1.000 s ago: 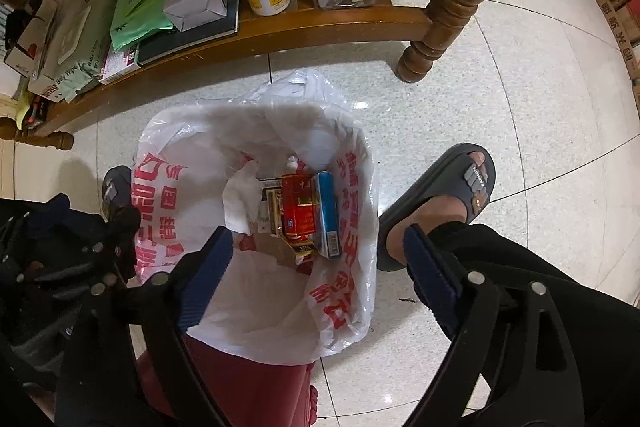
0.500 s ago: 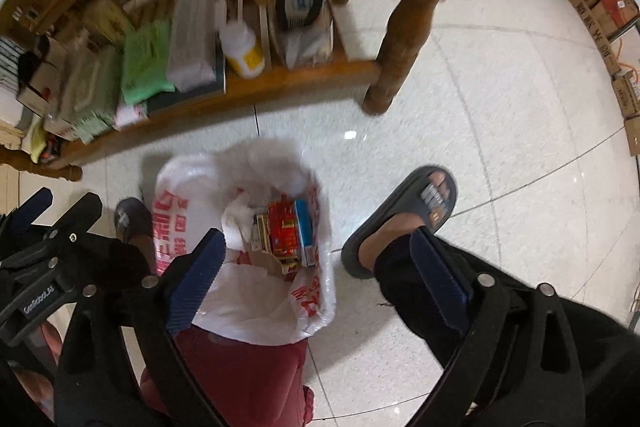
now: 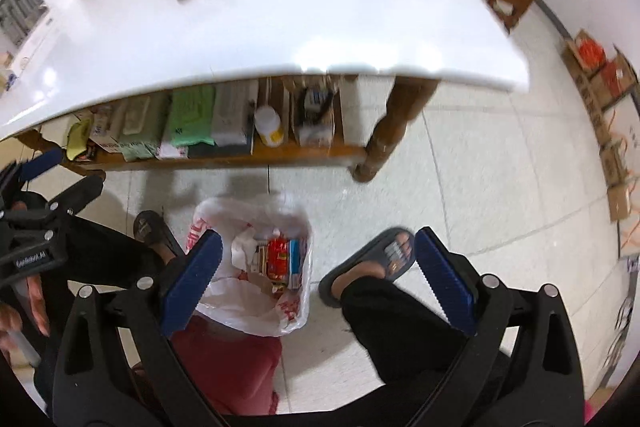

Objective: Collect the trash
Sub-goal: 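Raise both tools back over the table toward the snack box and wrapper, then close the left tool on the yellow wrapper while the right tool reaches the black snack box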

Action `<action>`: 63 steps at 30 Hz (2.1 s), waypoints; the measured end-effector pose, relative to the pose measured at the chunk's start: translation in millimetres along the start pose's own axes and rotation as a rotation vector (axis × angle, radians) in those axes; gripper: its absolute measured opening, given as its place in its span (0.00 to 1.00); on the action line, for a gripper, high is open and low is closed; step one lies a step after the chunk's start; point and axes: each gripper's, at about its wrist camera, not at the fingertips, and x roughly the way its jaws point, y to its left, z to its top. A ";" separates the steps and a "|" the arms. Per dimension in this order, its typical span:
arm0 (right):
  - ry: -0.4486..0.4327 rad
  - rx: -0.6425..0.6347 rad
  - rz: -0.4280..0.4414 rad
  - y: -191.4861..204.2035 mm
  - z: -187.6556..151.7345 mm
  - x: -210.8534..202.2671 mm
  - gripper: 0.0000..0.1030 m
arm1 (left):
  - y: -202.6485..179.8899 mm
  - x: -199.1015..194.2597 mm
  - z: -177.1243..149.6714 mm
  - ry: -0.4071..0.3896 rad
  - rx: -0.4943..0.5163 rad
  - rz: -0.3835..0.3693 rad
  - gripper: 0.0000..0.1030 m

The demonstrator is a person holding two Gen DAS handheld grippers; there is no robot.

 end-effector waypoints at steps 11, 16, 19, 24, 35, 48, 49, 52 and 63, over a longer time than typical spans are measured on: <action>-0.059 -0.139 0.007 15.4 99.3 -57.3 0.92 | 24.7 -30.4 75.2 -0.126 0.234 -0.054 0.92; -0.040 -0.229 0.025 45.6 150.9 -57.2 0.92 | 35.1 -17.3 101.9 -0.108 0.371 -0.153 0.92; -0.029 -0.304 0.030 61.4 179.9 -53.9 0.92 | 36.9 -15.0 113.3 -0.118 0.447 -0.200 0.92; 0.018 -0.441 0.070 81.5 215.8 -36.6 0.92 | 30.9 -4.3 129.8 -0.122 0.639 -0.259 0.92; 0.062 -0.736 0.100 101.7 263.7 15.0 0.92 | 27.0 36.3 174.9 -0.017 0.842 -0.403 0.92; 0.083 -0.789 0.126 111.3 278.0 69.4 0.92 | 24.9 83.0 185.8 0.056 0.949 -0.431 0.69; 0.082 -0.791 0.124 111.8 278.0 71.8 0.92 | 25.5 84.7 187.2 0.052 0.951 -0.430 0.67; 0.087 -0.788 0.121 112.4 280.9 77.6 0.90 | 26.4 86.5 188.8 0.048 0.941 -0.442 0.67; 0.084 -0.794 0.169 114.9 285.7 74.2 0.88 | 32.6 90.6 182.2 0.111 0.970 -0.454 0.65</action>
